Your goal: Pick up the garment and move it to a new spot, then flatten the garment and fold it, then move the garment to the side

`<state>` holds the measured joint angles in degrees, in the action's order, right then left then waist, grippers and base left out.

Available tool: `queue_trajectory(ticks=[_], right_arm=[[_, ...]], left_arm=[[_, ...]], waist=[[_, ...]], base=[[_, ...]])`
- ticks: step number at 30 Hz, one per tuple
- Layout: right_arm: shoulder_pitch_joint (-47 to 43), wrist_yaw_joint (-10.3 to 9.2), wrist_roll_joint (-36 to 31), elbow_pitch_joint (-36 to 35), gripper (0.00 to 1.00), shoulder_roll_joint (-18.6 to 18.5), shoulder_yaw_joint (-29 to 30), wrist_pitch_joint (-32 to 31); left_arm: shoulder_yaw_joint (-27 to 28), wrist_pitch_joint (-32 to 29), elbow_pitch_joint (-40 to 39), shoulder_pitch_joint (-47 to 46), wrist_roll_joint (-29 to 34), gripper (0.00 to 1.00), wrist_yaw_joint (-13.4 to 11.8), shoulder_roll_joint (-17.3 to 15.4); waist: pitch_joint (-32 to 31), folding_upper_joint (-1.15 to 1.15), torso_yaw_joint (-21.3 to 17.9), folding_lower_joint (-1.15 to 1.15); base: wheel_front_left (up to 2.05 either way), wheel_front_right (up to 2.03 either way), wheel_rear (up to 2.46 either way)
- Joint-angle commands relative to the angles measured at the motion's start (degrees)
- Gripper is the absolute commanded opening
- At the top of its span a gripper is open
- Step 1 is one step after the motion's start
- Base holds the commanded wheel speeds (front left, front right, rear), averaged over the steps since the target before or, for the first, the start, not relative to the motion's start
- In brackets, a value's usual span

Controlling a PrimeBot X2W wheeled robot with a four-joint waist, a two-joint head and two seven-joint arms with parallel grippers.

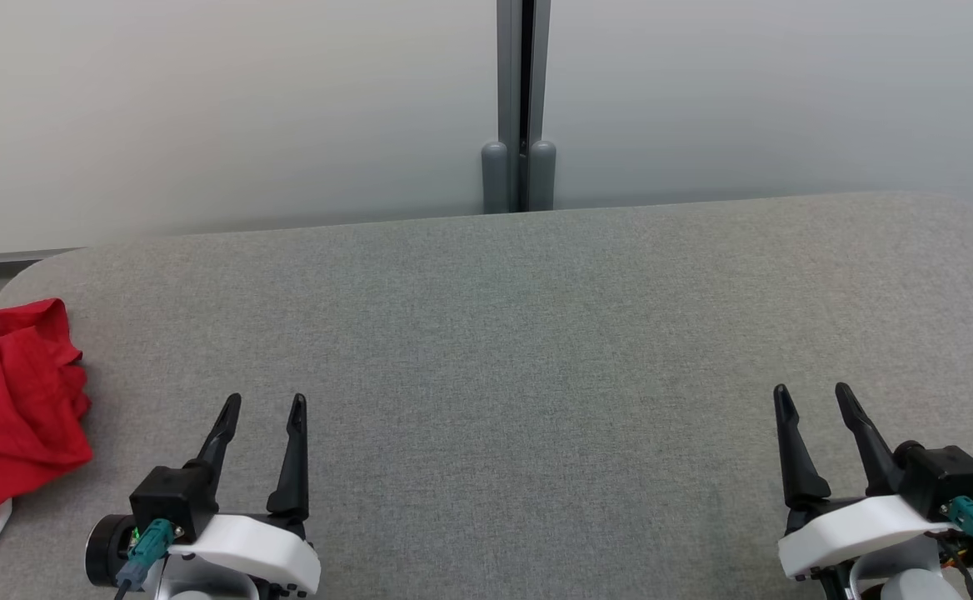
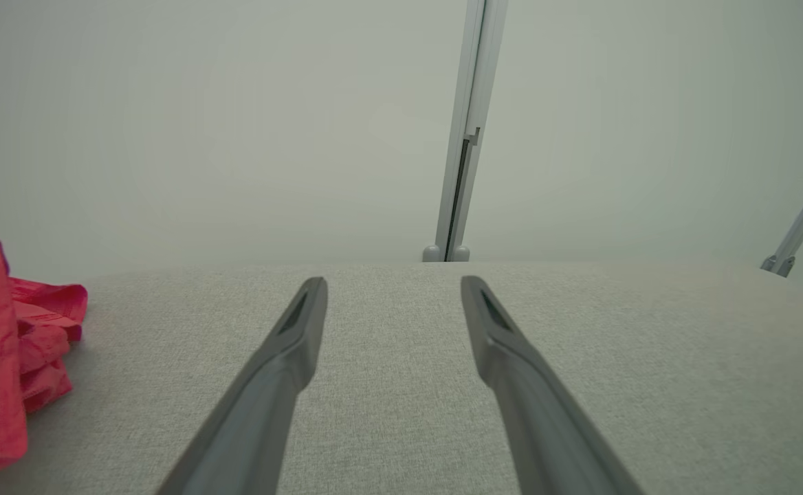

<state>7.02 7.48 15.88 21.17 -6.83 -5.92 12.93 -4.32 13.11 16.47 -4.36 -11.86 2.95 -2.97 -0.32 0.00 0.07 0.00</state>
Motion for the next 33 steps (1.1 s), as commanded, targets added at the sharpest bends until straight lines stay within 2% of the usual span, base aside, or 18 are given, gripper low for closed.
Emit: queue_trajectory(ticks=[1,18,33], right_arm=[[0.46,0.02,-0.96,0.07,1.0,-0.15,-0.05,0.57],[0.76,0.02,-3.77,2.14,1.0,0.31,-0.35,2.11],[1.19,0.02,-0.79,3.71,1.0,-0.05,-0.67,1.93]], left_arm=[[-0.02,0.27,-0.04,-0.04,1.17,1.0,-0.4,-0.27],[-0.59,2.07,2.96,-0.18,4.82,1.0,-1.31,-0.09],[-0.94,2.09,5.68,-0.78,1.71,1.0,-1.87,-0.01]], waist=[[-0.03,0.0,0.02,0.0],[-0.32,0.0,0.31,0.0],[-0.82,0.0,0.19,0.0]], base=[[0.0,0.0,0.0],[0.0,0.0,0.0],[0.0,0.0,0.0]])
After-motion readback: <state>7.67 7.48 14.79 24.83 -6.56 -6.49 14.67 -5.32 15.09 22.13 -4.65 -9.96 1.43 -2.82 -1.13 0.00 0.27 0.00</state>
